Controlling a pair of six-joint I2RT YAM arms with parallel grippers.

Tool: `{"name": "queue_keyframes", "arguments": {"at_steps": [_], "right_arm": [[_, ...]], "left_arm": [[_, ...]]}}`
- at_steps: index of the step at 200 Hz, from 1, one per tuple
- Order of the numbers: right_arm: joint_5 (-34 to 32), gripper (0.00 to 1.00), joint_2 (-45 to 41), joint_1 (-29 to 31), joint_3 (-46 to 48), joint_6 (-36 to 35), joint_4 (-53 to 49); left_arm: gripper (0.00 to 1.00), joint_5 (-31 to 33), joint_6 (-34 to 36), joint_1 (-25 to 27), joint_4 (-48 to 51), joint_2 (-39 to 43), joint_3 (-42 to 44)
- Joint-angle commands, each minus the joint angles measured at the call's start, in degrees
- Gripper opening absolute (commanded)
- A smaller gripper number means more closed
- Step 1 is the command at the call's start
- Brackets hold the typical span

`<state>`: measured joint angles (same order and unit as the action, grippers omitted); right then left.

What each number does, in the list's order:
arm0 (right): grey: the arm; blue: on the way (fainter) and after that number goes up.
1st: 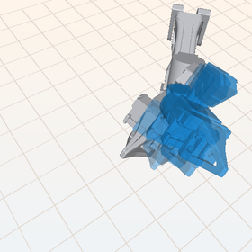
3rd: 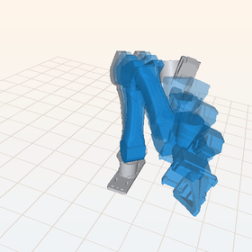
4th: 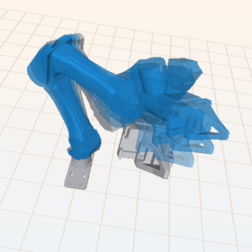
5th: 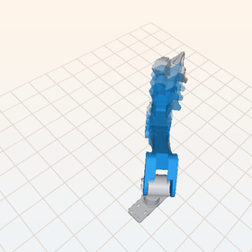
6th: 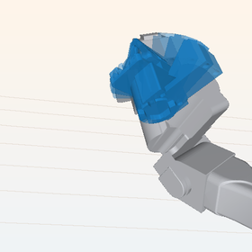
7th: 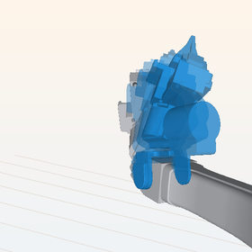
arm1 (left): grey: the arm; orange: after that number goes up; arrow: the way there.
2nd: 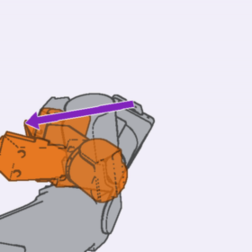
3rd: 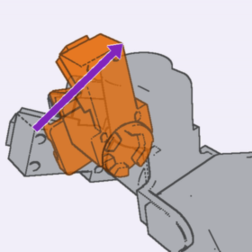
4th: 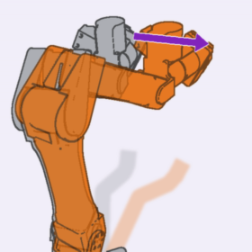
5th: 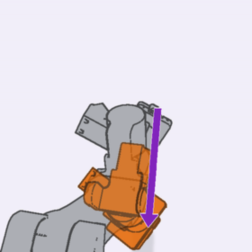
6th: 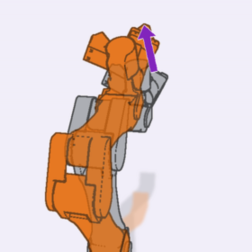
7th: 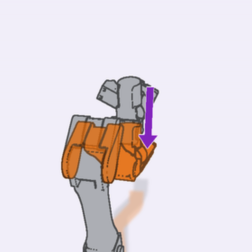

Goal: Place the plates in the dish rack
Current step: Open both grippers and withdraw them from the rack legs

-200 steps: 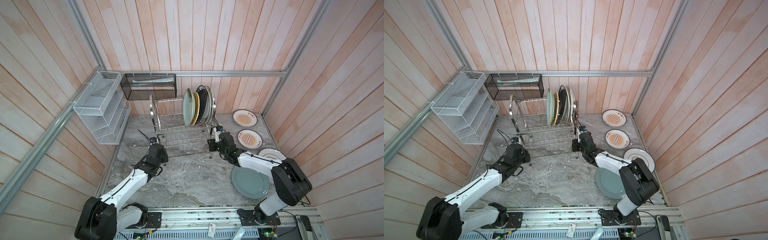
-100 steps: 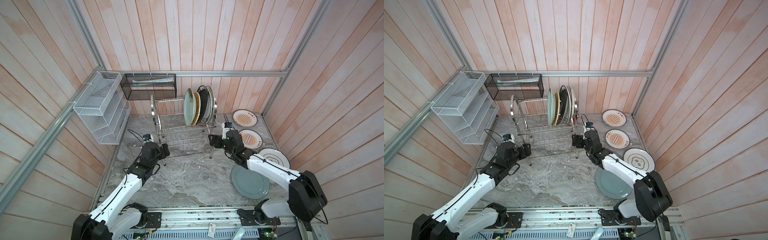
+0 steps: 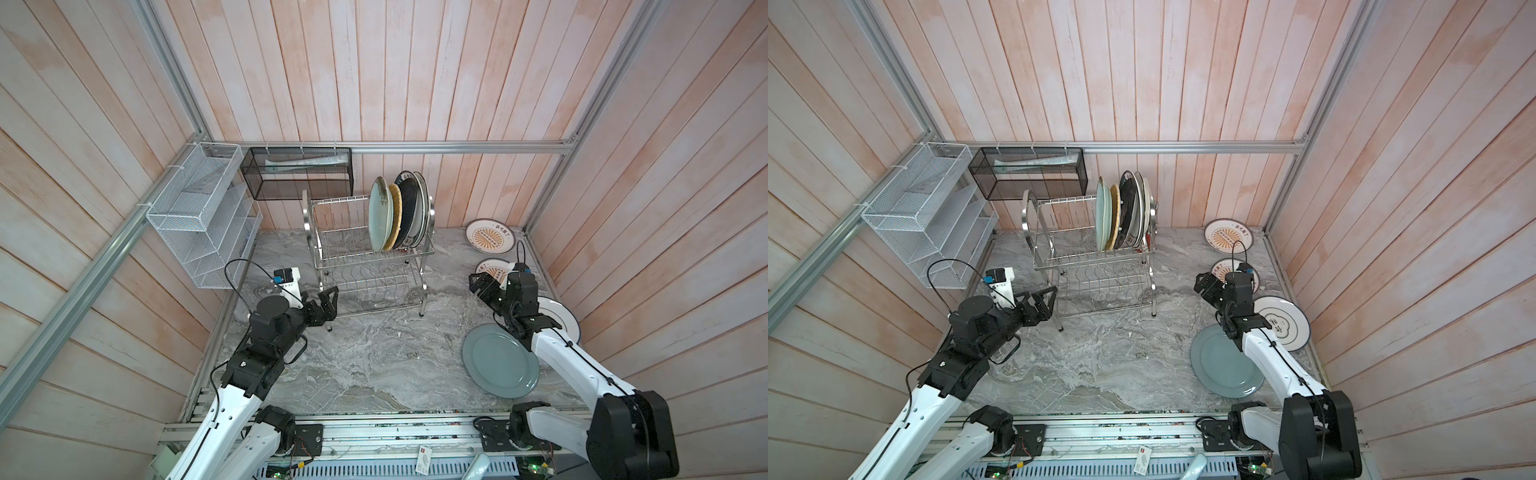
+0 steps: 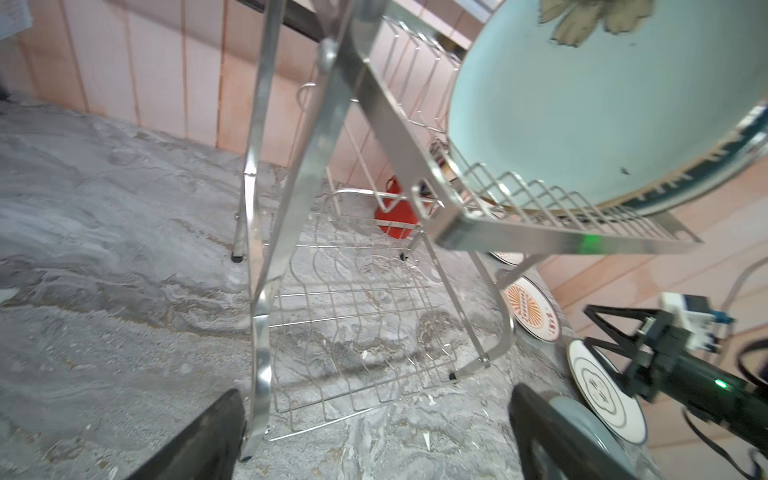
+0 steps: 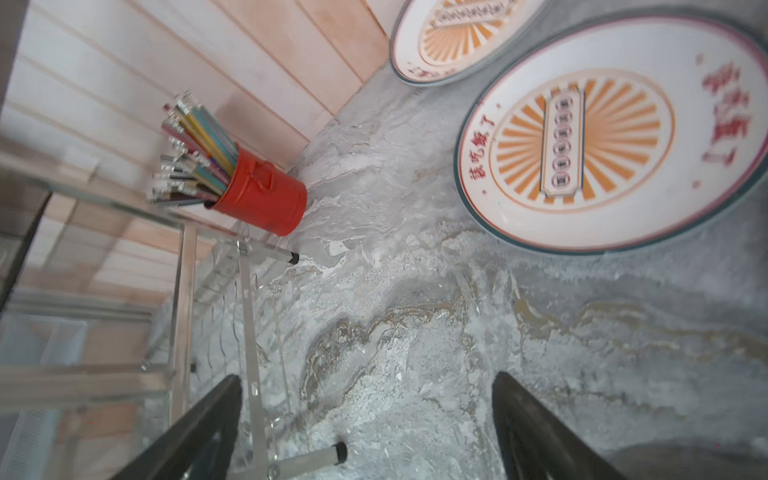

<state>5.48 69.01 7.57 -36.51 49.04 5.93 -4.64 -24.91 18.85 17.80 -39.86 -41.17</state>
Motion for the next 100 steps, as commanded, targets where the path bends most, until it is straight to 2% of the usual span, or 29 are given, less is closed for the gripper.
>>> {"name": "queue_keyframes", "arguments": {"at_steps": [1, 21, 46, 100], "right_arm": [[5.79, 0.92, 3.67, -2.15, 2.2, 15.2, 8.78], [4.37, 0.89, 6.14, -3.67, 4.62, 22.47, 14.37], [0.15, 0.85, 7.63, -5.74, 7.81, 27.45, 18.87], [2.56, 0.79, 15.31, -12.33, 8.98, 30.32, 27.05]], "left_arm": [[1.0, -6.79, 4.02, -0.29, -0.56, 0.87, -1.11], [1.0, -9.47, 5.41, -0.3, -0.32, 1.91, -0.49], [1.0, -12.17, 6.6, -0.26, -0.05, 3.86, 0.6], [1.0, -15.4, 6.01, -0.22, -2.32, 6.07, 3.25]]}}
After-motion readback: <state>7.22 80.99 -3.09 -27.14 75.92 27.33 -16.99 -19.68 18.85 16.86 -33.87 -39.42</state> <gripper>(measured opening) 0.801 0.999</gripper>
